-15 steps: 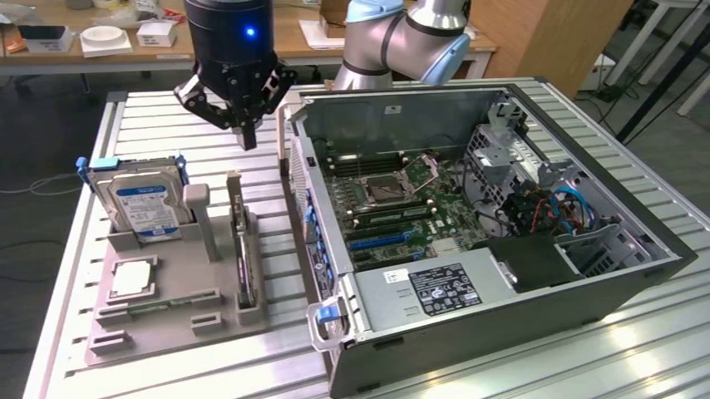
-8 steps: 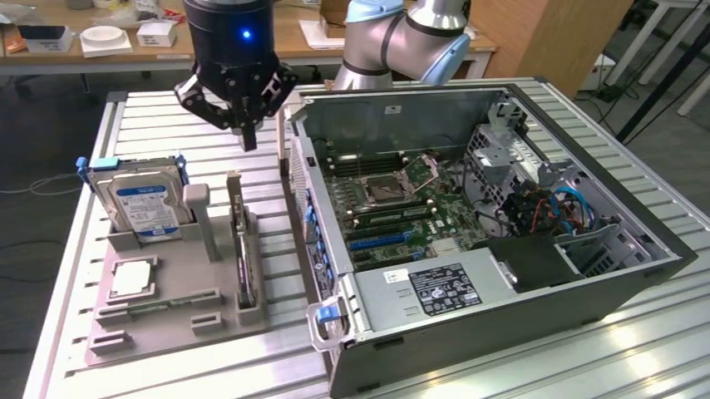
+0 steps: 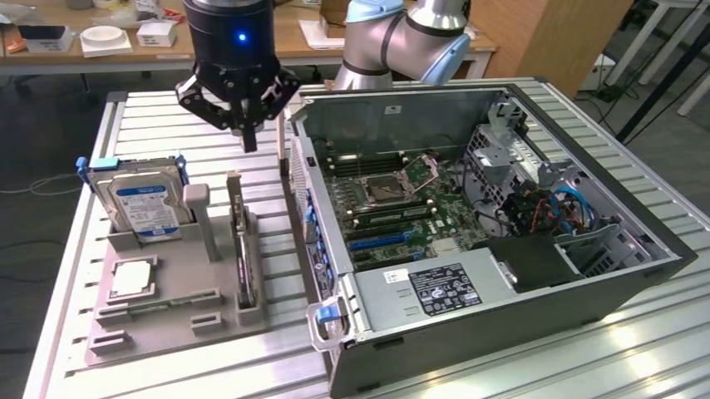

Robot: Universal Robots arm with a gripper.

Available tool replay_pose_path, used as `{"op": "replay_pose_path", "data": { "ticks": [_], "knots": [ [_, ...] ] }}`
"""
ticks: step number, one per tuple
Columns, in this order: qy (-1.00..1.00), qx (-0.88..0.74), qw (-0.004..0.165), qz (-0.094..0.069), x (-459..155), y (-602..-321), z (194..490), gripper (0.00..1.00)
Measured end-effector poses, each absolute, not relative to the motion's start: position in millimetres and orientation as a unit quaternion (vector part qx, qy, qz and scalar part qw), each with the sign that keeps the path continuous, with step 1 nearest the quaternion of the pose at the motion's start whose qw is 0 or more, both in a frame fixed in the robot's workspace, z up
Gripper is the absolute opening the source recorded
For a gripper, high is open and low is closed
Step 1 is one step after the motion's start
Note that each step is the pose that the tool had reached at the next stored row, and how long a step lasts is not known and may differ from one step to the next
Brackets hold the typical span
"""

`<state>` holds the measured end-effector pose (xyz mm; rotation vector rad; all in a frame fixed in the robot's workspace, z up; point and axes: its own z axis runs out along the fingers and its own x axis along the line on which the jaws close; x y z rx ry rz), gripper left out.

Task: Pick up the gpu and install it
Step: 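Pick up the gpu and move the gpu toward the slot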

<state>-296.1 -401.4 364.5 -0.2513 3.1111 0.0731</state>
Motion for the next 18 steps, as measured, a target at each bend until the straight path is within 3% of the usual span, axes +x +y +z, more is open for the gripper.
{"op": "replay_pose_path", "data": {
  "ticks": [18],
  "knots": [
    [0.999,-0.031,0.011,0.023,-297.4,-401.4,357.5,0.11]
  ]
}}
